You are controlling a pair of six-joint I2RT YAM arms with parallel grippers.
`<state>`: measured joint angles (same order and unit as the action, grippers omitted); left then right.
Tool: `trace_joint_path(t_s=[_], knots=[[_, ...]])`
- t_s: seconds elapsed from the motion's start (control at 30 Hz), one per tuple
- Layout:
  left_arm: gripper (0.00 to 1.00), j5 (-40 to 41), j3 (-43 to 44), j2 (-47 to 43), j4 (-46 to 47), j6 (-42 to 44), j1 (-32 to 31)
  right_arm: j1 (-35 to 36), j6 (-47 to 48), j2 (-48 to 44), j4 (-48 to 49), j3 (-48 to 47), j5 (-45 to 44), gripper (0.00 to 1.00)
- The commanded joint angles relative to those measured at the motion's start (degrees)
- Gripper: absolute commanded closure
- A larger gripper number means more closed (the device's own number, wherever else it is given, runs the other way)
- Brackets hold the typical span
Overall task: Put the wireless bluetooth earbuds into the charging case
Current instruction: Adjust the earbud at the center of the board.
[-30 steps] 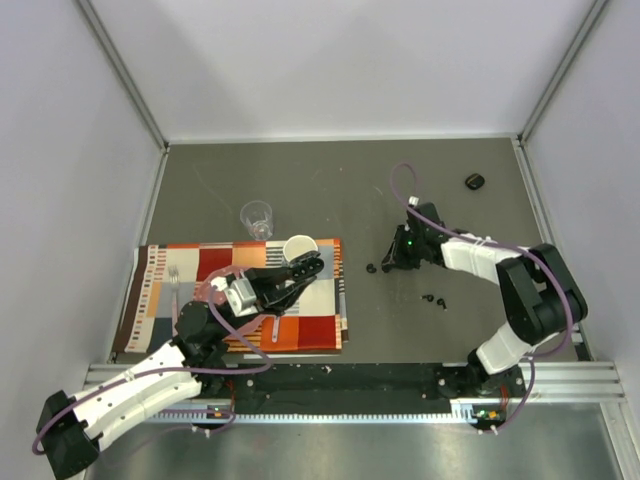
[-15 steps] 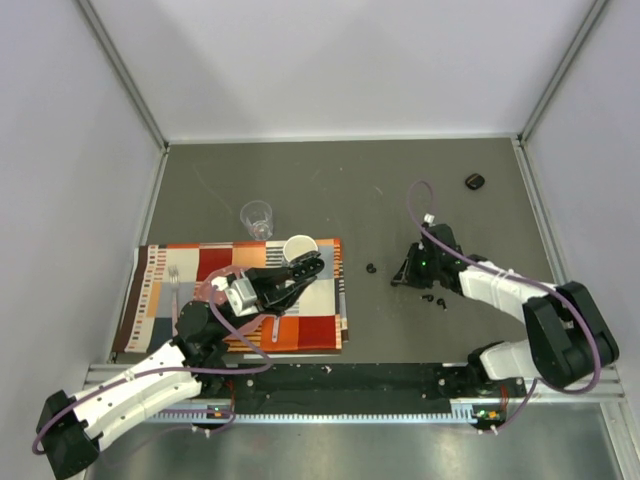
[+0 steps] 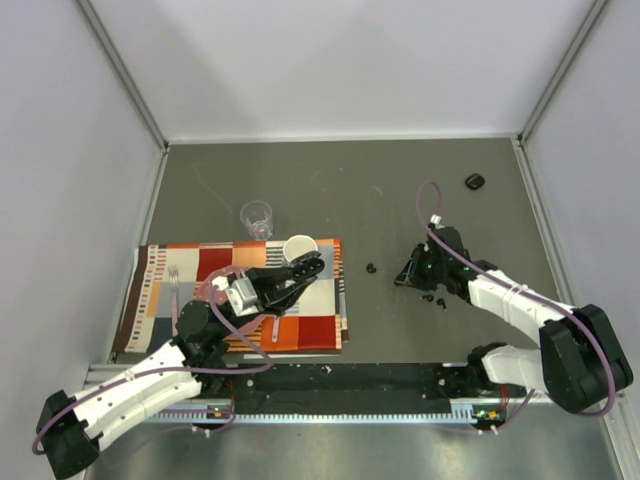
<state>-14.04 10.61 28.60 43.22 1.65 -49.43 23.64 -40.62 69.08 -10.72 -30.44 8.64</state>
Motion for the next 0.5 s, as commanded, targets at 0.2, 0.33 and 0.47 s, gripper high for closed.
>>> trace_joint_path(t_s=[0.2, 0.33, 0.47], knots=[[1.00, 0.59, -0.15, -1.71, 0.81, 0.02, 0.12, 0.53, 5.90, -3.07, -3.77, -3.13, -2.22, 0.68], [1.00, 0.60, -0.24, -1.18, 1.34, -0.24, 0.21, 0.53, 5.11, -3.60, -9.67, -5.16, -6.80, 0.68], [1.00, 0.25, -0.24, -0.39, 2.13, -0.51, 0.21, 0.53, 6.07, -3.78, -9.67, -4.72, -6.45, 0.68]])
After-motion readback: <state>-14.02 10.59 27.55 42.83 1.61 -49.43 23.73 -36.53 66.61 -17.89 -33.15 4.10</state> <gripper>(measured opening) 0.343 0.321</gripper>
